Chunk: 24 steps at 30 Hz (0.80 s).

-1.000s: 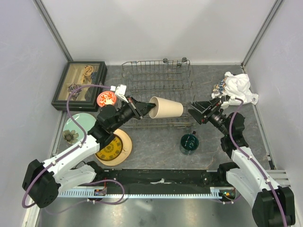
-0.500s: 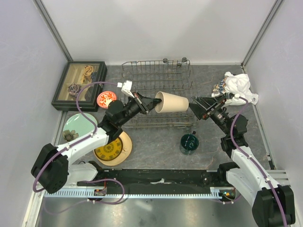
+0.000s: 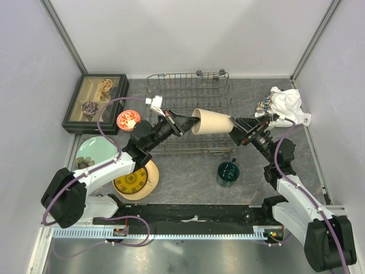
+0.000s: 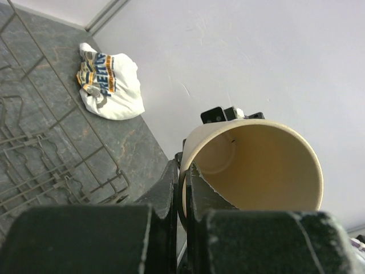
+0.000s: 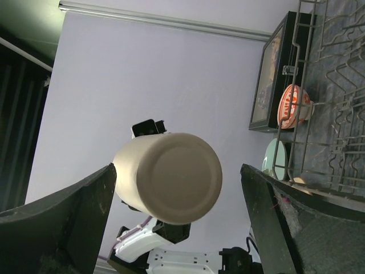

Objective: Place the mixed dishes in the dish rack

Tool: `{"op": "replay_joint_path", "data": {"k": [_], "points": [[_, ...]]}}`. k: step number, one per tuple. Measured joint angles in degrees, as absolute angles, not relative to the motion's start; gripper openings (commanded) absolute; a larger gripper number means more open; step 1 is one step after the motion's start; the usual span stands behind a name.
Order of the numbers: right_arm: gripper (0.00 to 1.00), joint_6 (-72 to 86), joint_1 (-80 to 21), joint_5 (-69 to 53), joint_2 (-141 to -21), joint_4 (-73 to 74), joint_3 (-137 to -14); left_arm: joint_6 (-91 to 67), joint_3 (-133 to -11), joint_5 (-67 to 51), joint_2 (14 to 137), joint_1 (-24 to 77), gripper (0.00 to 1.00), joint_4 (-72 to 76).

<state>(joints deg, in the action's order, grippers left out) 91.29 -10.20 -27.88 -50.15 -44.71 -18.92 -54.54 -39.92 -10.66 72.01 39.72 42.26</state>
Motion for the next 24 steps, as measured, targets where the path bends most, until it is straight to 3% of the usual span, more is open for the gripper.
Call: {"op": "replay_joint_path", "data": {"k": [24], "points": [[0.98, 98.17, -10.76, -28.45, -51.44, -53.12, -16.32, -55.68, -44.69, -10.61, 79.99, 43.22, 0.02, 46.89]]}}
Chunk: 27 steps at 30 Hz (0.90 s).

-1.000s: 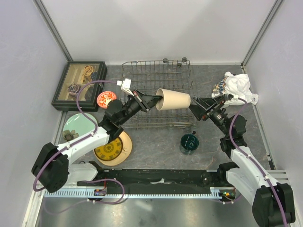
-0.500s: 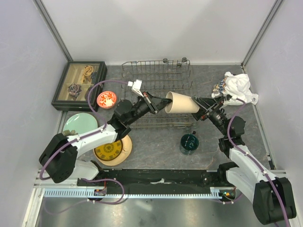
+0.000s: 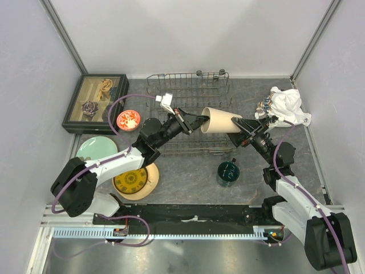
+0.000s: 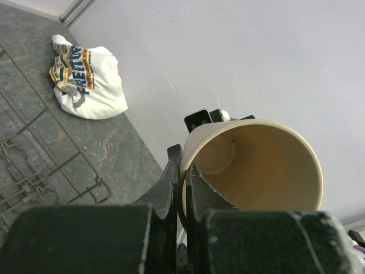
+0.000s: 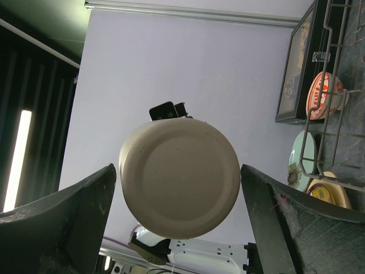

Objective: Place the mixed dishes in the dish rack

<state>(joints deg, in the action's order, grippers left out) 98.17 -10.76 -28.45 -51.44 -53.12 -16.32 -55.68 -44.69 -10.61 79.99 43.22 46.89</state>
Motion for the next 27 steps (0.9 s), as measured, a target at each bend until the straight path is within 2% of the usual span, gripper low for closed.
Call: {"op": "replay_joint_path", "data": {"k": [10, 16, 19, 20, 23, 24, 25, 26, 27], "points": [[0.85, 98.85, -10.76, -28.69, -52.18, -53.95, -16.29, -55.68, -44.62, -10.44, 80.20, 43.22, 0.02, 47.27], [0.73, 99.81, -10.76, -28.91, -53.04, -55.83, -16.14, -55.72, -43.70, -10.13, 80.23, 43.20, 0.02, 48.27], [0.55, 100.64, -10.76, -29.02, -53.49, -56.71, -15.86, -56.03, -43.07, -9.98, 80.36, 43.20, 0.02, 49.30], [0.40, 100.84, -10.76, -29.15, -53.60, -56.90, -15.70, -56.14, -42.81, -9.96, 80.51, 43.20, 0.07, 49.76], [0.17, 101.21, -10.76, -29.28, -53.82, -56.95, -15.55, -56.49, -42.61, -9.67, 80.90, 43.20, 0.24, 50.11], [0.11, 101.25, -10.76, -29.30, -53.84, -56.95, -15.53, -56.62, -42.39, -9.63, 80.97, 43.20, 0.38, 50.37], [0.01, 101.30, -10.76, -29.39, -53.87, -56.95, -15.53, -56.84, -42.13, -9.63, 80.97, 43.20, 0.43, 50.63], [0.00, 101.36, -10.76, -29.61, -53.93, -56.97, -15.51, -57.06, -41.87, -9.63, 80.97, 43.22, 0.49, 50.87], [0.00, 101.43, -10.76, -29.71, -53.98, -57.01, -15.51, -57.30, -41.56, -9.65, 80.97, 43.22, 0.59, 51.00]]}}
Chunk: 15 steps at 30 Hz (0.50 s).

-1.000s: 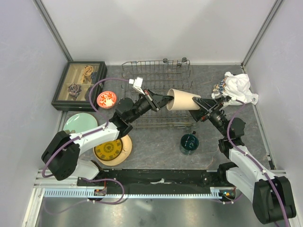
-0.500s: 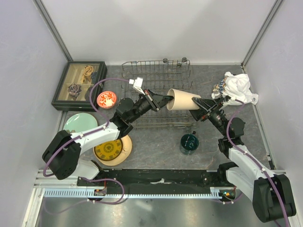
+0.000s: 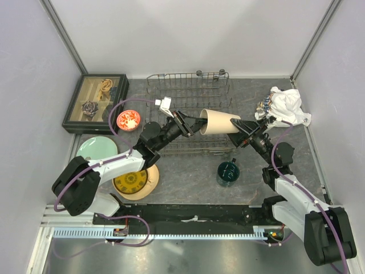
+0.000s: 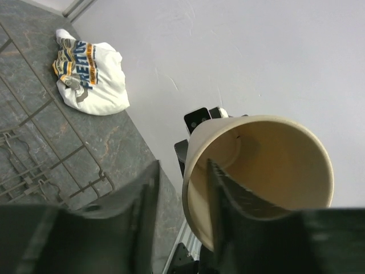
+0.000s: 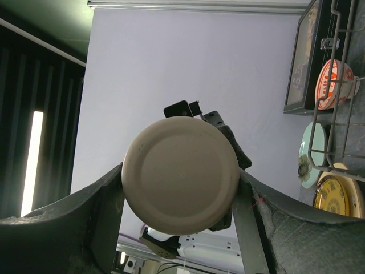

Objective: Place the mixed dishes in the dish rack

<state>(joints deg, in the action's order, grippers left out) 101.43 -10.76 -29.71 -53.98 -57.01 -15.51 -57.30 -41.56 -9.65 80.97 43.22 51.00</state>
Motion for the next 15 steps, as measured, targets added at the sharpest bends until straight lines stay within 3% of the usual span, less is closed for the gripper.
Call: {"op": "replay_joint_path", "data": {"k": [6, 15], "points": [[0.00, 102.80, -10.76, -29.93, -55.51, -59.07, -15.51, -58.00, -39.55, -9.61, 80.88, 43.24, 0.89, 51.13], [0.00, 102.69, -8.54, -31.20, -57.93, -59.94, -15.59, -56.80, -34.13, -6.81, 69.10, 43.22, 0.98, 43.00]]}}
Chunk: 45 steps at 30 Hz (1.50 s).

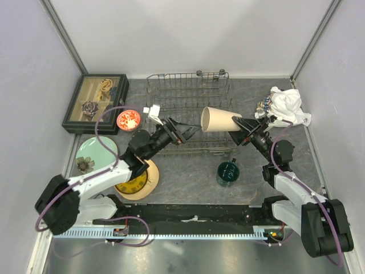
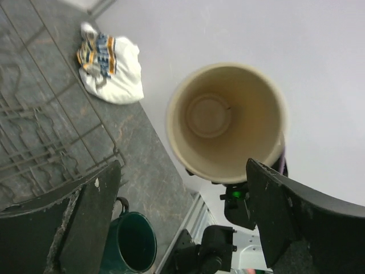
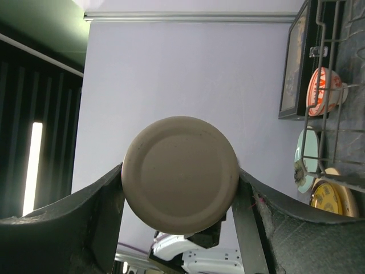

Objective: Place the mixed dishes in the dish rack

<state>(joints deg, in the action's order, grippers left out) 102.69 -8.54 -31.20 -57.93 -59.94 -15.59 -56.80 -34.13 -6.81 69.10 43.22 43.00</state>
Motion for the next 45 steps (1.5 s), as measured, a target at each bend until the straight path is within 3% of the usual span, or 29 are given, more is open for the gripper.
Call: {"op": "replay_joint_path", "data": {"k": [5, 9, 17, 26, 37, 45], "points": [[0.00, 100.44, -6.24, -32.73, -60.84, -58.19, -17.93, -53.06, -33.91, -1.69, 56.47, 43.22, 0.99, 33.50], [0.00, 92.42, -5.61, -33.91, -62.63, -48.25, -25.67, -49.25, -34.26, 3.16, 47.20, 43.22, 0.99, 23.92], [0.00, 55.13, -6.81, -24.32, -73.01, -5.37, -66.92, -42.85, -40.05, 7.81, 45.60, 43.20, 0.99, 2.94], [0.00, 29.95, -16.08, -3.31, -92.51, 19.51, -95.39, -38.83, -41.87, 9.08, 47.37, 43.22, 0.99, -7.73], [0.00, 13.85, -24.71, 19.16, -114.56, 31.75, -116.44, -34.85, -44.29, 12.03, 46.11, 43.22, 0.99, -14.48], [0.00, 9.15, -25.78, 26.20, -121.75, 32.56, -123.28, -32.29, -46.74, 17.28, 42.70, 43.22, 0.99, -20.12]]}}
